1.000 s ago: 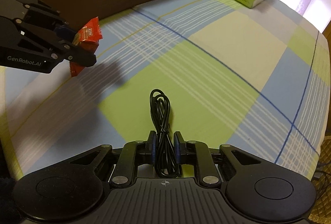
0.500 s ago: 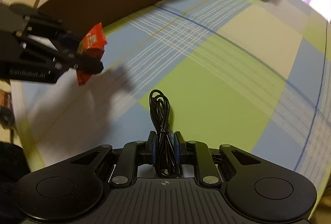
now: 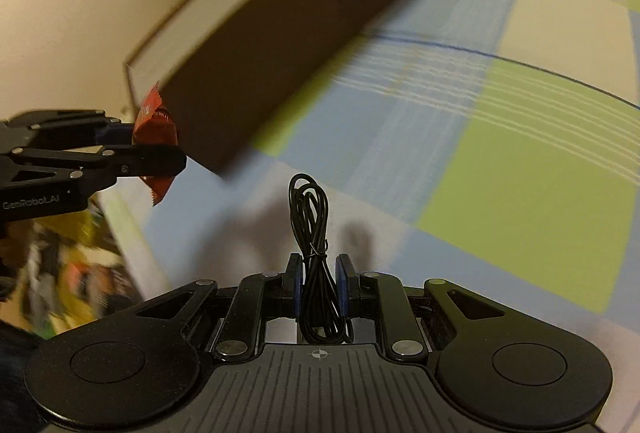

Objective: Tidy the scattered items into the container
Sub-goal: 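Lift and carry the red packet and black cable with both grippers over the box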

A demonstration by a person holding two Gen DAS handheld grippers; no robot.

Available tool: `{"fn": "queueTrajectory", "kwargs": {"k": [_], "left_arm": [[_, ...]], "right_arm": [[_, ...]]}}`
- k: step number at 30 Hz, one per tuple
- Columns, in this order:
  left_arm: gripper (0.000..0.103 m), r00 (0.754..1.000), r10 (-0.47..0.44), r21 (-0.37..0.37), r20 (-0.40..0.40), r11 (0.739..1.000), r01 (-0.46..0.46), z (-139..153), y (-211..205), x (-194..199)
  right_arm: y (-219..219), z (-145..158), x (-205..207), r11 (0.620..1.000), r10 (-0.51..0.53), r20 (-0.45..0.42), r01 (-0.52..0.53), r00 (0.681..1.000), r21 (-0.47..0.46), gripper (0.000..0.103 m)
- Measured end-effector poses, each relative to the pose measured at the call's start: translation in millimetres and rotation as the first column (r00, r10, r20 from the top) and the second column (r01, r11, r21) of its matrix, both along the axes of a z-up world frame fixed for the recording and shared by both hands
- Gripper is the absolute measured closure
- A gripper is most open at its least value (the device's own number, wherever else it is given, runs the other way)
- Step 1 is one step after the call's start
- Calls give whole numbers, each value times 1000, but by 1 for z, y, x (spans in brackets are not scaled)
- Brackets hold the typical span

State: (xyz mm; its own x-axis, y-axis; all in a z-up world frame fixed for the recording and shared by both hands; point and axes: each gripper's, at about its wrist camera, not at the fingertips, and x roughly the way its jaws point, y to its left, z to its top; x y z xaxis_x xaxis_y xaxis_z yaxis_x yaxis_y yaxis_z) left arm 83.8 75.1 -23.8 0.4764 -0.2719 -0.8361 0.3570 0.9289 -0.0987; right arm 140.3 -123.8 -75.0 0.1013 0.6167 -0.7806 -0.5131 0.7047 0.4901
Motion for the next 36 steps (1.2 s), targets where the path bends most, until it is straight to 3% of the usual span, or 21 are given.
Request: {"fn": "queueTrajectory", "kwargs": {"k": [9,16,21,28,36], "left_arm": [[79,989,71,-9,126,998,-70,56,72,2],[79,982,62,46,177,996,-71,71,130,28],[79,985,-13,101,170,995,-5,72,164,60],[79,978,-179,184,109,970,157,54,189,105],[79,948,-317,210,13,928,308,28,192,136]], "right_arm": [[51,51,9,986,-27,44,19,999,164,84],[110,90,29,977,9,145,-40,989,210,84],[160,95,43,988,71,234,-100,970,115,84],[222,79,49,977,206,310,-178,928,-116,84],[263,38,63,912,314,216,-230,925,-340,83]]}}
